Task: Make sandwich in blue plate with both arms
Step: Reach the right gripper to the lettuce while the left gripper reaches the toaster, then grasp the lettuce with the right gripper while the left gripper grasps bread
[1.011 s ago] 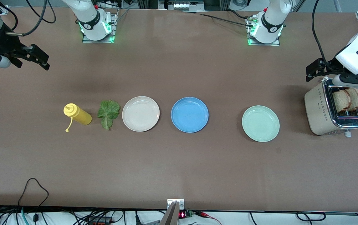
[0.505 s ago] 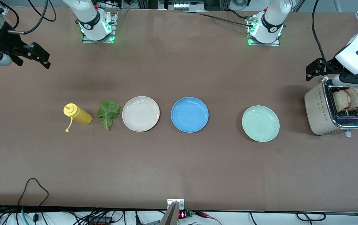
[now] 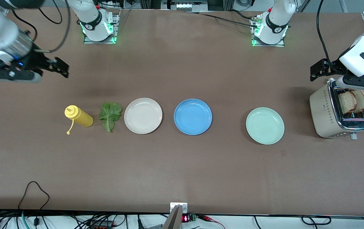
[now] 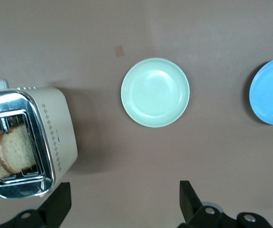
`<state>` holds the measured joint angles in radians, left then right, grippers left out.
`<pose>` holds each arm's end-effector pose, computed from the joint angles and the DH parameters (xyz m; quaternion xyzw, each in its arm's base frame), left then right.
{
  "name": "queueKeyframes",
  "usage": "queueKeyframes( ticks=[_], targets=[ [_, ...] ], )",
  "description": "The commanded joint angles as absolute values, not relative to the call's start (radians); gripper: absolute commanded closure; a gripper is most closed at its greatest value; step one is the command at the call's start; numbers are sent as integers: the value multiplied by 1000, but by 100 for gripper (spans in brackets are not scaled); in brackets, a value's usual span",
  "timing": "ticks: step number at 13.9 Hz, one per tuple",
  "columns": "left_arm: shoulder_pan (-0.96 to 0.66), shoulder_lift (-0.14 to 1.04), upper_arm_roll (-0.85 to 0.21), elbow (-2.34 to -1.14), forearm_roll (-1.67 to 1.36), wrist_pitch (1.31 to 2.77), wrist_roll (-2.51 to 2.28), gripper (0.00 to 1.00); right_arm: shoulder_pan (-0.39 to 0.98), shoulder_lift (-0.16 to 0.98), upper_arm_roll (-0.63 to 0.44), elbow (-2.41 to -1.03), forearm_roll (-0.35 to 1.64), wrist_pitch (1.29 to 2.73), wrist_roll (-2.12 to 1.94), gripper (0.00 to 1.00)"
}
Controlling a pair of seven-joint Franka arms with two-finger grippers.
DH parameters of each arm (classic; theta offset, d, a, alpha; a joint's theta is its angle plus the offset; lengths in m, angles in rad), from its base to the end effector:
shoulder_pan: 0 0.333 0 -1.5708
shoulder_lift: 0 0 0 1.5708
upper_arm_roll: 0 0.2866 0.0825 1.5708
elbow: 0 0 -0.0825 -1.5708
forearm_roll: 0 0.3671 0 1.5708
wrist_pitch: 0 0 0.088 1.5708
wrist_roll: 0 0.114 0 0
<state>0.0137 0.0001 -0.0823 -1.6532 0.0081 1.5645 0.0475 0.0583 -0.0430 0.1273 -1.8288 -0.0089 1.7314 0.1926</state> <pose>0.5315 -0.0356 0.5502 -0.9973 0.0581 0.0443 0.0045 0.5190 0.0975 0.5064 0.9996 -0.0028 -0.0256 0.0121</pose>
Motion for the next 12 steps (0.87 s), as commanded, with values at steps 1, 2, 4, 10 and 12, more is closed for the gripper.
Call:
queueKeyframes(
  ticks=[1,2,4,10,12],
  targets=[
    [15,43,-78,-1651,31,1534,40,0,116,37,126,-1824,-17,1793,206,0],
    [21,54,-77,-1635,31,1508,41,0,139,64,126,-1824,-17,1813,206,0],
    [49,92,-74,-1615,35,1491,41,0,178,103,126,-1824,-17,1867,213,0],
    [244,178,-75,-1653,94,1576,233,0,273,236,124,-1810,-20,2005,348,0],
    [308,173,-75,-1712,94,1656,317,0,276,268,124,-1810,-23,2037,377,0]
  ],
)
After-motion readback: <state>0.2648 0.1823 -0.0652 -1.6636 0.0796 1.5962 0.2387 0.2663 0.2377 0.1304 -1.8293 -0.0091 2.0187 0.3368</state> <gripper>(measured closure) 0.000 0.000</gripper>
